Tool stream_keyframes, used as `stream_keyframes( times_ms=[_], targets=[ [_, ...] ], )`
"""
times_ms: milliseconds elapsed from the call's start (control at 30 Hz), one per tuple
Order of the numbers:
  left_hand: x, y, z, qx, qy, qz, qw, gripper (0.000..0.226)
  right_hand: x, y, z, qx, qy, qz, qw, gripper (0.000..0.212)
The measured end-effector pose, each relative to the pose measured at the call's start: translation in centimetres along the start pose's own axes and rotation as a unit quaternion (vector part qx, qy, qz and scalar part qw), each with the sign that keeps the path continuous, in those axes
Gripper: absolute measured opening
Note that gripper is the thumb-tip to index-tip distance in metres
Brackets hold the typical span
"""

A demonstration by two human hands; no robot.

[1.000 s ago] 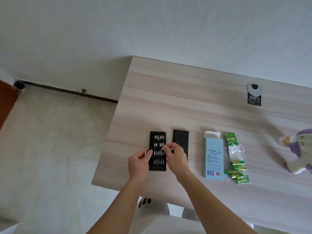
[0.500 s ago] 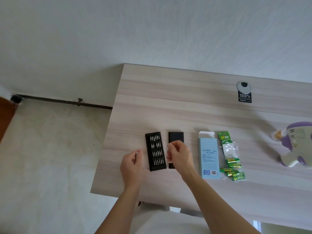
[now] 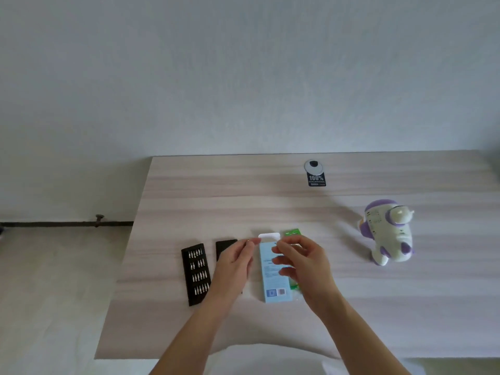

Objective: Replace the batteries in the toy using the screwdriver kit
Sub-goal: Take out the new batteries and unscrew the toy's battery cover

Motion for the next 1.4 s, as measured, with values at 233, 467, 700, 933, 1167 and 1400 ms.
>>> stream_keyframes(
  times_ms=[233, 467, 700, 933, 1167, 1400],
  targets=[
    [-4.1, 9.0, 3.2, 0.076, 0.053, -0.057, 0.994, 0.017, 4.9, -8.6, 2.0, 0.018, -0.043, -0.022, 0.999, 0.018],
    [-7.6, 16.8, 5.6, 0.08, 0.104, -0.083, 0.988, 0.003, 8.7, -15.9, 3.0, 0.023, -0.101, 0.044, 0.994, 0.016],
    [-9.4, 20.8, 7.6, 0.061, 0.146, -0.108, 0.982, 0.002, 10.9, -20.8, 4.6, 0.025, -0.136, 0.078, 0.987, 0.007],
    [-11.0, 20.8, 9.4, 0.047, 0.2, -0.134, 0.969, 0.01, 12.9, -21.8, 6.9, -0.002, -0.172, 0.003, 0.985, 0.012],
    [-12.3, 19.6, 9.5, 0.057, 0.251, -0.153, 0.954, 0.01, 13.7, -19.7, 8.1, 0.025, -0.202, -0.024, 0.979, 0.017],
    [-12.6, 19.0, 9.3, 0.075, 0.252, -0.161, 0.951, 0.011, 13.1, -18.9, 8.4, -0.001, -0.196, -0.032, 0.98, 0.012]
  ],
)
Point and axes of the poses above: each hand's wrist, its own z-axis away from the middle knuckle, its own y-axis out of the palm, x = y × z, the point moved 2 cm from there along -z, towards the middle knuckle, and after that the axes turned 5 degrees about -z, right-handed, at the moved point
